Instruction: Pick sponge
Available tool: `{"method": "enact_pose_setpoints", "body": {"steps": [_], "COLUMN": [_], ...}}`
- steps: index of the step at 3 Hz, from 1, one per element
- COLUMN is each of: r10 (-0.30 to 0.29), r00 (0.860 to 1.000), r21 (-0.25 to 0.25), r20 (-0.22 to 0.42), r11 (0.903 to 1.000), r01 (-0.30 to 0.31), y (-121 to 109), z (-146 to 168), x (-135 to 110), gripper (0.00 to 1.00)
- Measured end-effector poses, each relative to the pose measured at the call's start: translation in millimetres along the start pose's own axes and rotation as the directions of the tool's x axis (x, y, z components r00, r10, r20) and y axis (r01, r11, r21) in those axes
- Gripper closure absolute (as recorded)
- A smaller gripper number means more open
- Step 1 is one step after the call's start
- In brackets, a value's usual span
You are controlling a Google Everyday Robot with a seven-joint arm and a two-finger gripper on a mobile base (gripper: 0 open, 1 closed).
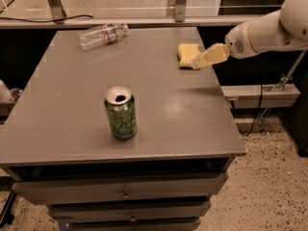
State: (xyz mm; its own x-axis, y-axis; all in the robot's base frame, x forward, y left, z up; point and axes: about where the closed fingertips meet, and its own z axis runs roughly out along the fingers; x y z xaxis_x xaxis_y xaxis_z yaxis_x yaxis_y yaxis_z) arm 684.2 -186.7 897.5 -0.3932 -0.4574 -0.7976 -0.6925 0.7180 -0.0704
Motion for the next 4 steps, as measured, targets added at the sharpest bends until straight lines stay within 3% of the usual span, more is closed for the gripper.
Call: {"method": "enact_pose_setpoints", "body": {"steps": [1, 2, 4], "r10": [-0.037, -0.079, -0.090], "r00": [0.999, 0.997, 0.996], "r21": [-0.071, -0.107, -0.008], "r20": [-0.005, -0.016, -0.009], "r11": [0.9968, 0.9912, 0.9959], "r01": [0.036, 0.077, 0.090], "y": [29.0, 41.0, -17.2], "z": [44.8, 81.2, 93.8], "x": [-0.3, 5.7, 5.5], "gripper": [0.00, 0.00, 0.00]}}
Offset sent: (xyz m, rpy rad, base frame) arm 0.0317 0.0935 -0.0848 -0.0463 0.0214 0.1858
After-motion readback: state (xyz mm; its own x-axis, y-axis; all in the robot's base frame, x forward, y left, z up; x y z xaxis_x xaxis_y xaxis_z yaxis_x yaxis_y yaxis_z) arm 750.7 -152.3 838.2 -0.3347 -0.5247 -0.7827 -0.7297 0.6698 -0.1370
